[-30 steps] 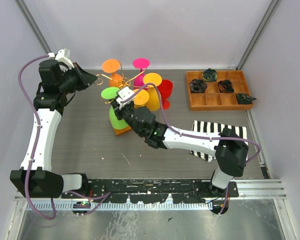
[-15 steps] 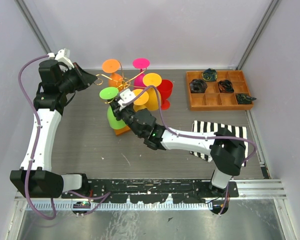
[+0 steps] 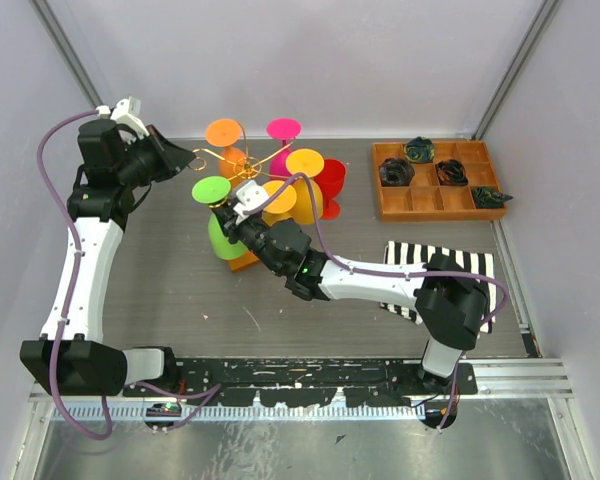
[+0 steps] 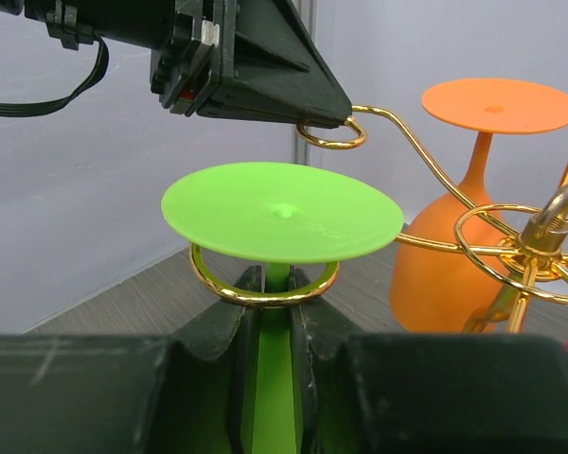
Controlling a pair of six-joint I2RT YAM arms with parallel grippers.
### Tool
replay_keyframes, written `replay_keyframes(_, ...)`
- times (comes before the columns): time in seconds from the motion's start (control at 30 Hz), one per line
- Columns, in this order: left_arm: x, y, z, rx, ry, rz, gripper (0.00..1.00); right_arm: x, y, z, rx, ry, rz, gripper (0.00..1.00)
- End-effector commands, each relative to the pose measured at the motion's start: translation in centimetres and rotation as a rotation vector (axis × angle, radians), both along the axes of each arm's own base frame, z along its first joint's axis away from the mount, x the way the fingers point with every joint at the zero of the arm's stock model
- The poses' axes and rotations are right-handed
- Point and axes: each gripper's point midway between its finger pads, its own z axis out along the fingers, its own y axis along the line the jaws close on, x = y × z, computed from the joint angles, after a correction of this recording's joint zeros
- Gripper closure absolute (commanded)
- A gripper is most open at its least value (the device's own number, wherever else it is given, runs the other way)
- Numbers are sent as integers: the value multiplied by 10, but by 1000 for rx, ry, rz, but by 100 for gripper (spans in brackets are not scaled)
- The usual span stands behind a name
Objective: Place the wine glass upside down on the wine glass rack
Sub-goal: Turn the wine glass upside down at the wine rack.
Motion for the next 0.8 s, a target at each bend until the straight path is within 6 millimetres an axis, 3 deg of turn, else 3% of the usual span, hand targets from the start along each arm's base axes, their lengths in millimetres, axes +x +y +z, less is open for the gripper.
replay_keyframes(0.0,-4,1,-22,26,58,-16,100,-30,18,22,54,-52,125,79)
replay_keyframes(0.6,-3,2,-24,24,63,-16,100,-44,24,20,10,-59,213,74)
replay_keyframes(0.77,-3,2,-24,25,63,-16,100,-42,24,21,11,-60,206,79)
